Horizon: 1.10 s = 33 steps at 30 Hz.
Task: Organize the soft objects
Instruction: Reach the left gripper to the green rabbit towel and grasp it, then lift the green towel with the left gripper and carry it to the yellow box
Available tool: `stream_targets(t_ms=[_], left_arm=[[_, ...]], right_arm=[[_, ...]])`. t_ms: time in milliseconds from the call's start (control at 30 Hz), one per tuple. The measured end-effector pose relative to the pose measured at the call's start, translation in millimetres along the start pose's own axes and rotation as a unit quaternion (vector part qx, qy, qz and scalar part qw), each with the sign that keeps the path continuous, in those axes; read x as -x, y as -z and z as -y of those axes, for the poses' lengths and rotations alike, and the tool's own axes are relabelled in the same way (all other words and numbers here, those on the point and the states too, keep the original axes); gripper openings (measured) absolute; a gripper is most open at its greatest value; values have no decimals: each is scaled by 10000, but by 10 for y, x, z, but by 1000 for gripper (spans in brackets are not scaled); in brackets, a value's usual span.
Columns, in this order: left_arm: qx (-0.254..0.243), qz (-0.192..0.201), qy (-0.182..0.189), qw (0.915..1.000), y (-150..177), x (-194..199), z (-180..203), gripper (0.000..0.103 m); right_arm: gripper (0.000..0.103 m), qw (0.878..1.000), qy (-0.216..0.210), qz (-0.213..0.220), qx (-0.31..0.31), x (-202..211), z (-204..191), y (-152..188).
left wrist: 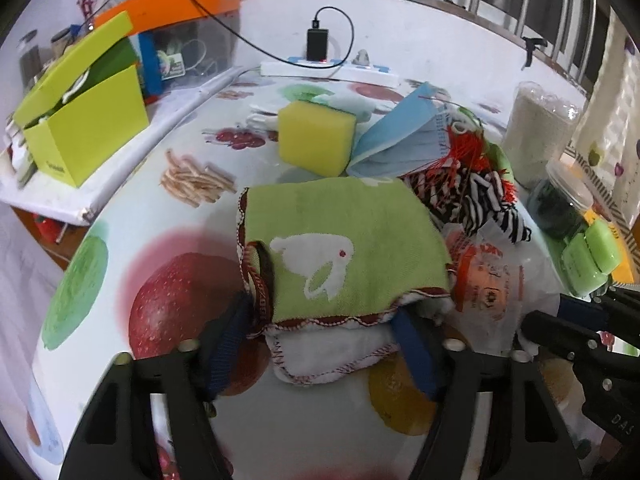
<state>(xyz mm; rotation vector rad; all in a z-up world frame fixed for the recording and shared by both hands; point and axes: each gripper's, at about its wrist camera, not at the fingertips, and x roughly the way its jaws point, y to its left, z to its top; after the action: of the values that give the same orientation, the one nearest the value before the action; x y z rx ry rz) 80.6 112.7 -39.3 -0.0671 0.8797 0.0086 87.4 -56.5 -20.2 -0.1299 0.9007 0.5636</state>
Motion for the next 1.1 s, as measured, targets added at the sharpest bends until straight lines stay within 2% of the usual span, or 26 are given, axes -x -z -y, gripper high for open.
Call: stream_targets(t_ms=[33,67,133,233,367,700,933,1100], left_arm=[[-23,20,38,10000,-3,7,-1,43],[-43,26,75,10000,-2,12,3,39],[-76,53,147,9998,12,37,17,23],[-8,91,154,9998,50,95,17,20],[117,181,187,9996,114,227,-25,19],[132,712,78,9973,114,712,-51,19],[-7,1055,124,9943,57,1042,65,19],[-93,1146,261,9930,27,1164,192,19]], right_arm=[[20,10000,-4,11,0,9,-5,1],[20,10000,-9,24,1,22,-8,4],[20,10000,-10,54,13,53,-9,11],[20,9999,3,112,23,106,-5,19],[20,9998,28,202,16,196,3,45],[20,9991,33,424,-9,424,-23,110],[20,9980,69,621,-19,604,-26,127],[20,9970,101,771,-36,737,-5,121]])
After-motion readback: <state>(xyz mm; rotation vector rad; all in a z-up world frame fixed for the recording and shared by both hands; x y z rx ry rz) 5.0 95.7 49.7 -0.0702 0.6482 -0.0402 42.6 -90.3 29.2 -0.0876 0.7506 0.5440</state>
